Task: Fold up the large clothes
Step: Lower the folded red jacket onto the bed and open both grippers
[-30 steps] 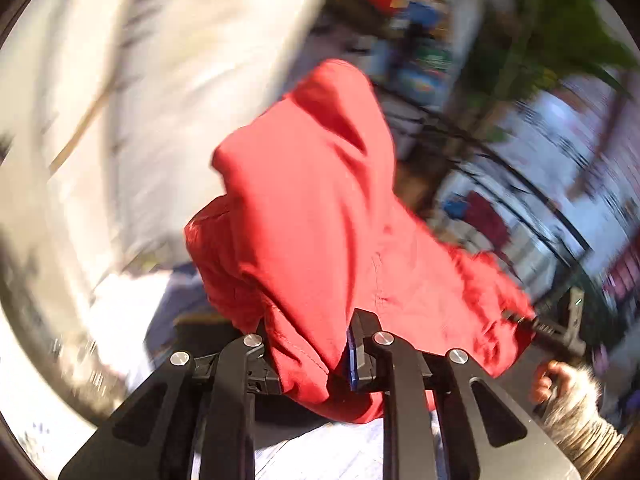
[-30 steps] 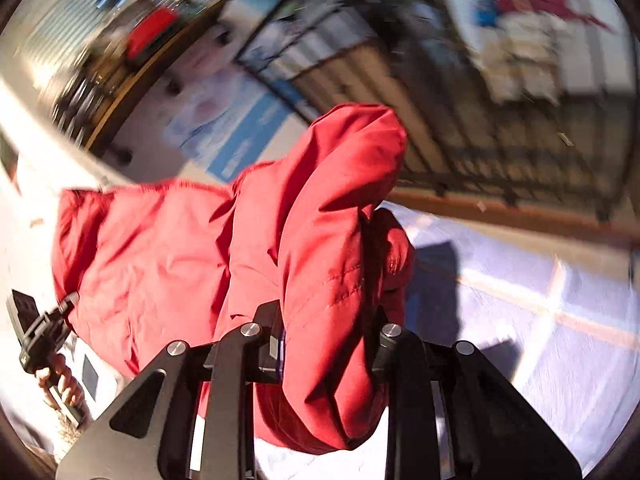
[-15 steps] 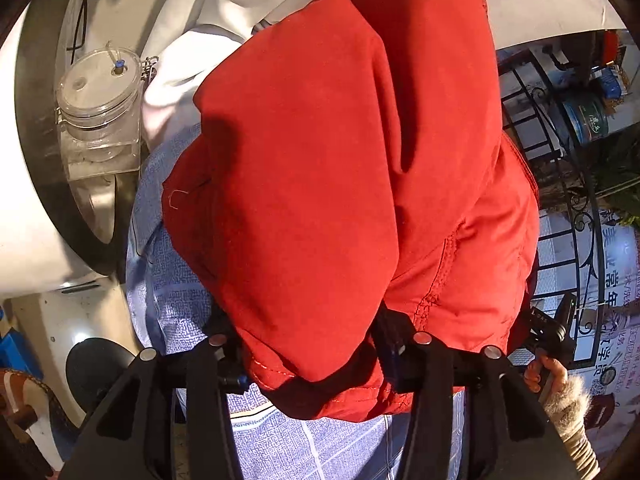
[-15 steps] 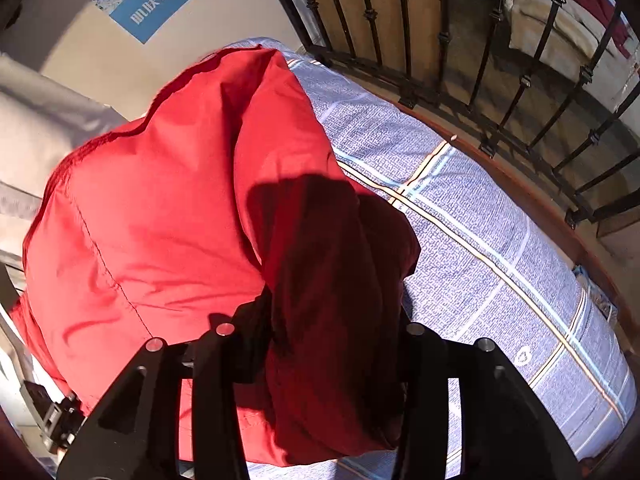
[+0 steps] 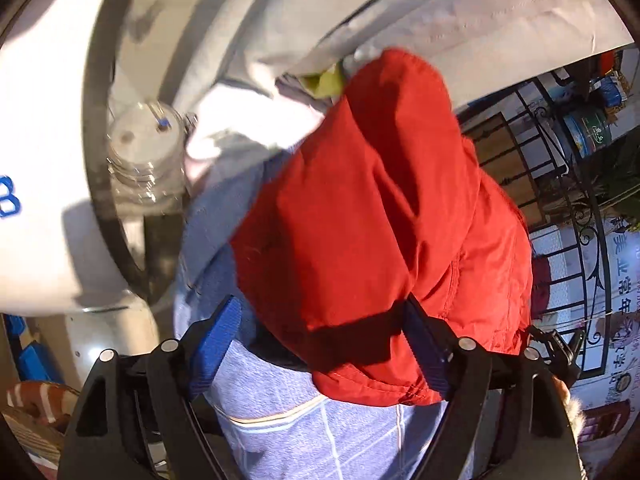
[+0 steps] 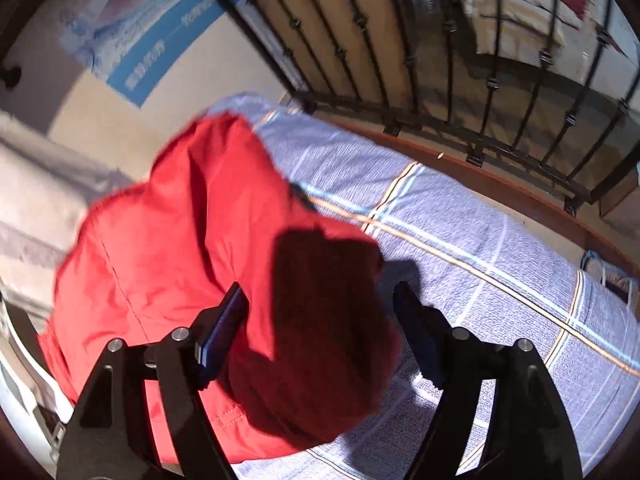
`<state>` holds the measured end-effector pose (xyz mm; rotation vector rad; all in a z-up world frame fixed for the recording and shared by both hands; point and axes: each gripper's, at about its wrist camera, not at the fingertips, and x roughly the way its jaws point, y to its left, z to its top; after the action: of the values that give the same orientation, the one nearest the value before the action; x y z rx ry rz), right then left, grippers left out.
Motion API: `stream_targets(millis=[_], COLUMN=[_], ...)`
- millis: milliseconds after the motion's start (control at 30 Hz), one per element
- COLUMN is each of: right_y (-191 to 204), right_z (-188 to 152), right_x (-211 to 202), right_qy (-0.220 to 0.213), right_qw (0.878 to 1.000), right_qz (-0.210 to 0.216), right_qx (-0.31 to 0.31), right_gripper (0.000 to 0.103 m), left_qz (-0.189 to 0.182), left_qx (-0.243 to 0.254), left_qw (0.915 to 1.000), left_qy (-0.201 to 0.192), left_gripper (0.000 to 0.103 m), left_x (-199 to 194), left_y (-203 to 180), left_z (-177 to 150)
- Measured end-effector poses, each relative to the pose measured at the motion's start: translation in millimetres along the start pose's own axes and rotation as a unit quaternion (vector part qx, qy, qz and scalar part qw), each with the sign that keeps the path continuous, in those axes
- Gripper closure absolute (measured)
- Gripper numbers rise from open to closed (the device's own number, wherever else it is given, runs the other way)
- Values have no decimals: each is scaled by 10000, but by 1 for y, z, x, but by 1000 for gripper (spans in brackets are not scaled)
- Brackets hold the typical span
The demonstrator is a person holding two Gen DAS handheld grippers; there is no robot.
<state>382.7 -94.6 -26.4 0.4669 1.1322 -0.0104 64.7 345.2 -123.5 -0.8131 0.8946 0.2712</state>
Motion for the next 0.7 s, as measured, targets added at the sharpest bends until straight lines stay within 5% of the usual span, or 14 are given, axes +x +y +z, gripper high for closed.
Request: stream_targets(millis=[100, 200, 500, 700], right_y=[-19, -25, 6, 55], right_z=[1, -6, -76, -146], right_x=[-23, -38, -52, -48], right_qy=[-169, -229, 270, 962], right_qw=[9993, 9991, 9961, 9814], right_qz=[-7, -118, -672, -821], right_qx=[339, 328, -509, -1444], right_gripper=[27, 27, 23, 23], left_qz=[954, 1443, 1640, 1312], left_qx=[204, 490, 1635, 2234], left_qw=[9948, 9876, 9719, 9655], left_qy=[-300, -375, -421, 264], left_gripper=[20, 21, 6, 6], left_x=[-20, -25, -32, -14], left_y=[10, 5, -89, -143], left_z=[11, 13, -26, -73])
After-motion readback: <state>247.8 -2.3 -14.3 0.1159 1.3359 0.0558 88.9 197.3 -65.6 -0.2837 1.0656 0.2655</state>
